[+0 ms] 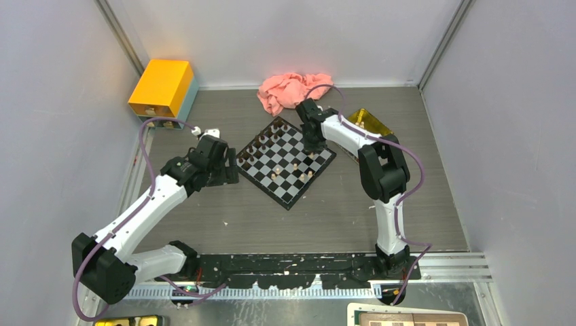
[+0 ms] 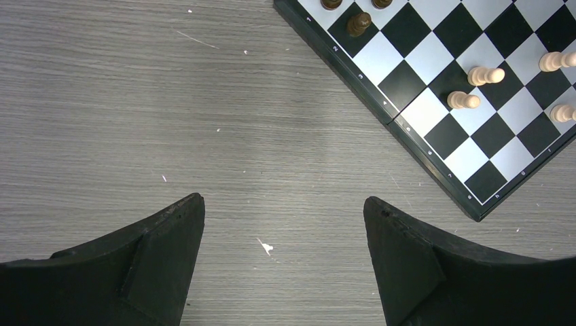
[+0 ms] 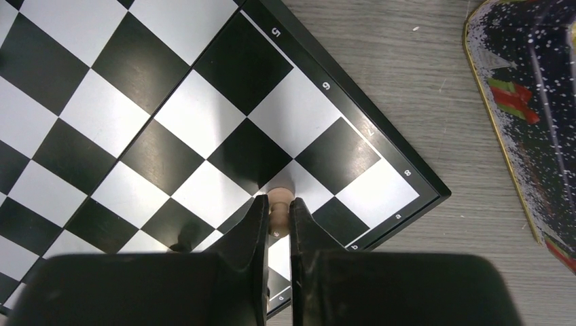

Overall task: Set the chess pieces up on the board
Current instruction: Pick up the chess piece from the chessboard.

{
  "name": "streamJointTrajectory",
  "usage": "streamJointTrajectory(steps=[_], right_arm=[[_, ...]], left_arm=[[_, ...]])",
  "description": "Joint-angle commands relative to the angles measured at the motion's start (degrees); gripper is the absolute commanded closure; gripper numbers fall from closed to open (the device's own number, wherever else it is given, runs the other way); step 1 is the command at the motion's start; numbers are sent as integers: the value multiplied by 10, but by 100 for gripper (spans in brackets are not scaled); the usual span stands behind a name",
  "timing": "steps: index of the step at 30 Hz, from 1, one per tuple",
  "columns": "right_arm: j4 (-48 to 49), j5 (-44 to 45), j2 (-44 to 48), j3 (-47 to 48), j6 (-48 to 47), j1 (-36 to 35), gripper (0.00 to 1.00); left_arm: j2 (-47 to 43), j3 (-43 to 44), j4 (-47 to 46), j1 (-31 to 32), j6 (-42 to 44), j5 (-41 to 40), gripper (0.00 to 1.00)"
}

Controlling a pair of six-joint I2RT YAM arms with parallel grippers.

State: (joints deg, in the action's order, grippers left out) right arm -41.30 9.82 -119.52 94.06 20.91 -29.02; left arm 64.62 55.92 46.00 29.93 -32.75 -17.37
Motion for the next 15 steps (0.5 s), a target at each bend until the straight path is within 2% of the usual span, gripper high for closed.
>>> streamJointTrajectory(steps=[1,15], right_arm=[[-6,27,40,25,-5,9,99],[-8,18,25,48,-5,47,99]], left_arm=[[-8,14,-19,0,-1,1,13],[-3,22,-16,0,5,0,13]])
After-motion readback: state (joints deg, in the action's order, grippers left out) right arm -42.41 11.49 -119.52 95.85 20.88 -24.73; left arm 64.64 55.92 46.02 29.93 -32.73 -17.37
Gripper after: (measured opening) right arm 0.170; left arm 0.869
